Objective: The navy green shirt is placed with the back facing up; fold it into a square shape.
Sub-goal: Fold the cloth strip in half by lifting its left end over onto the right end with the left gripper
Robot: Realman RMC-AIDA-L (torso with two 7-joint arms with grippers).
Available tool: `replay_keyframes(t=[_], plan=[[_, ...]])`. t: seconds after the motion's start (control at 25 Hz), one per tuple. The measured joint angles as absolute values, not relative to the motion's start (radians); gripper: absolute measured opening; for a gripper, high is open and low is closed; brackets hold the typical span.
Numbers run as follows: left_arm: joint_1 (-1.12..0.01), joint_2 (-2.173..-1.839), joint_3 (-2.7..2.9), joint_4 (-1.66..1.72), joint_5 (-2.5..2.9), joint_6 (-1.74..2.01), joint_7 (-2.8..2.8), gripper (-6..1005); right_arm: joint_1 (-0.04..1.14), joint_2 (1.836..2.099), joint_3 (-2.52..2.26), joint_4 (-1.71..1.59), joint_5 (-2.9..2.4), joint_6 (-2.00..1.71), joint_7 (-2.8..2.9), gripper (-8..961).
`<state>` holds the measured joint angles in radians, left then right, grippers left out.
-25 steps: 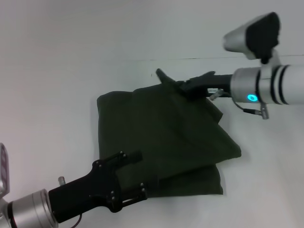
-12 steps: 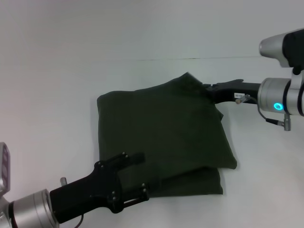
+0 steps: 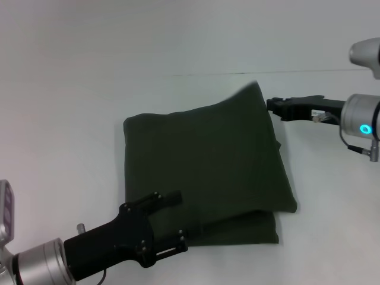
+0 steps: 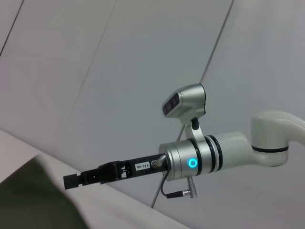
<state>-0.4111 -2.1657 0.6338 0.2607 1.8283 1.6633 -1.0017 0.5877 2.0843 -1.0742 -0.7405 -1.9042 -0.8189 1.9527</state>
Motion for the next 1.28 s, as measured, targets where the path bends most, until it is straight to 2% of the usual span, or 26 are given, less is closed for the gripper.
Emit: replay_keyframes(t=[0.16, 0.4, 0.8, 1.04, 1.12, 1.28], plan=[[-0.41, -2.166, 0.633, 0.261, 1.828, 1.658, -1.002, 782, 0.574, 2.085, -1.006, -0.739, -1.9, -0.829, 1.937, 23], [-0.412, -2.166, 0.632, 0.261, 1.828, 1.656, -1.002, 783, 0.564, 2.066, -0.915, -0.731, -1.905, -0.938, 1.939, 204], [-0.41, -2.165, 0.638, 0.267, 1.832, 1.663, -0.999, 783, 0.556, 1.967, -0.893, -0.599, -1.908, -1.146, 2.016, 693], [-0.407, -2.164, 0.643, 0.268, 1.836, 1.664, -0.996, 782, 0.567, 1.94, -0.901, -0.538, -1.911, -1.192, 2.05, 726], [-0.407, -2.164, 0.643, 0.269, 1.836, 1.662, -0.995, 782, 0.579, 1.94, -0.902, -0.516, -1.921, -1.189, 2.053, 725], [-0.408, -2.164, 0.637, 0.269, 1.83, 1.656, -0.994, 781, 0.604, 1.956, -0.902, -0.483, -1.944, -1.161, 2.055, 724]])
